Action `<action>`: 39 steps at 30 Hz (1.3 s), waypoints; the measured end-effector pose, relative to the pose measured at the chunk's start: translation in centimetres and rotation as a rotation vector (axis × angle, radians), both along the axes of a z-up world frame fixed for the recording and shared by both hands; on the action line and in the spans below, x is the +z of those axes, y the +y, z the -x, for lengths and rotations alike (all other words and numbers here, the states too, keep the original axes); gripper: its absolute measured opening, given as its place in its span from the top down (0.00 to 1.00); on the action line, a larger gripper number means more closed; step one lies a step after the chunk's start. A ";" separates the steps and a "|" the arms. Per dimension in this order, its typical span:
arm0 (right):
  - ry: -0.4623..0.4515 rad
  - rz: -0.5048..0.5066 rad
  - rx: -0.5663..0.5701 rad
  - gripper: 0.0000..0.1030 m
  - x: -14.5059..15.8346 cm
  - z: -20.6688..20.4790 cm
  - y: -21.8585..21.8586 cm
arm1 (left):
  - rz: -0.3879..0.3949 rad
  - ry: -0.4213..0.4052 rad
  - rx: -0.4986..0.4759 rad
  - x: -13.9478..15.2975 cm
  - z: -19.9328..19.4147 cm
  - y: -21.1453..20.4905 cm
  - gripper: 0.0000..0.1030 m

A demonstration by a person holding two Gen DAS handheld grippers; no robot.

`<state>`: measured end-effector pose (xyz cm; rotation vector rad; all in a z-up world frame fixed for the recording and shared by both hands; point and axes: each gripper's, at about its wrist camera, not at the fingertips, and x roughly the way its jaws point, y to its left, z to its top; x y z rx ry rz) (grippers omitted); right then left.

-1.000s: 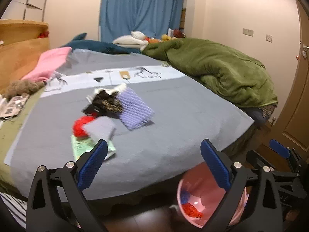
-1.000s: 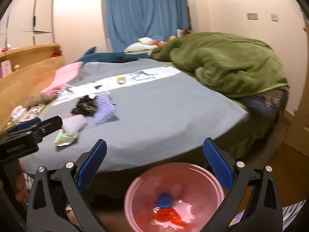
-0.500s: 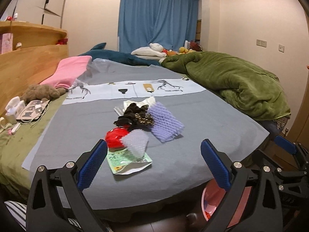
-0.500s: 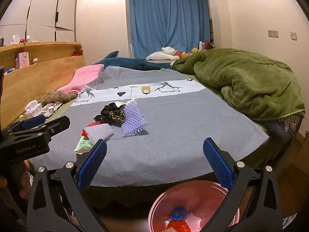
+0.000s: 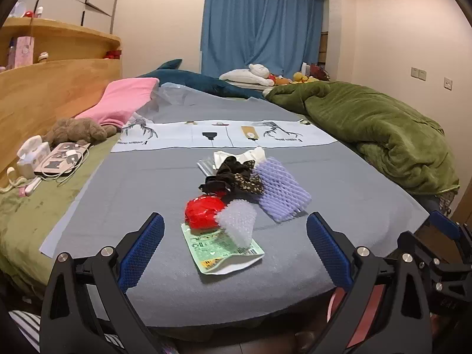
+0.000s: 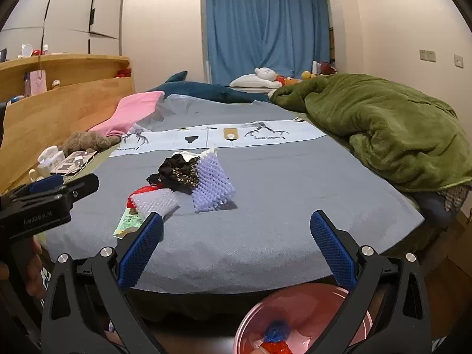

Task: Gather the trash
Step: 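Move both tools back over the trash pile on the bed, then grasp the lilac foam net with right tool while left tool grasps bubble wrap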

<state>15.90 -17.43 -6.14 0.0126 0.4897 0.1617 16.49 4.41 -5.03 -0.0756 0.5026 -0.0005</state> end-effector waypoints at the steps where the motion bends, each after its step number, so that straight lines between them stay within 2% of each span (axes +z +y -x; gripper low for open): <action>1: -0.004 0.006 0.005 0.05 -0.1 -0.3 0.2 | 0.003 0.000 0.003 0.0 -0.2 0.2 0.09; 10: 0.024 0.002 0.036 0.05 -0.8 -3.7 1.1 | 0.009 0.019 0.022 -0.4 -3.5 1.2 0.09; 20: 0.031 0.033 0.041 0.05 -2.8 -8.8 2.3 | 0.007 0.060 0.096 -3.0 -6.7 3.1 0.09; 26: 0.032 0.007 0.072 0.05 -4.1 -13.5 3.5 | 0.071 0.090 0.108 -4.4 -8.5 4.6 0.09; 29: 0.030 0.002 0.103 0.05 -5.2 -16.0 4.3 | 0.051 0.095 0.106 -4.8 -9.3 4.4 0.09; 35: 0.110 -0.028 0.106 0.06 -8.6 -21.6 4.3 | 0.045 0.130 0.121 -5.9 -10.9 4.4 0.09; 37: 0.120 -0.032 0.097 0.06 -9.2 -22.3 4.3 | 0.039 0.135 0.125 -6.1 -11.4 4.4 0.09; 39: 0.130 -0.042 0.101 0.14 -9.8 -22.8 4.3 | 0.037 0.139 0.127 -6.2 -11.6 4.3 0.09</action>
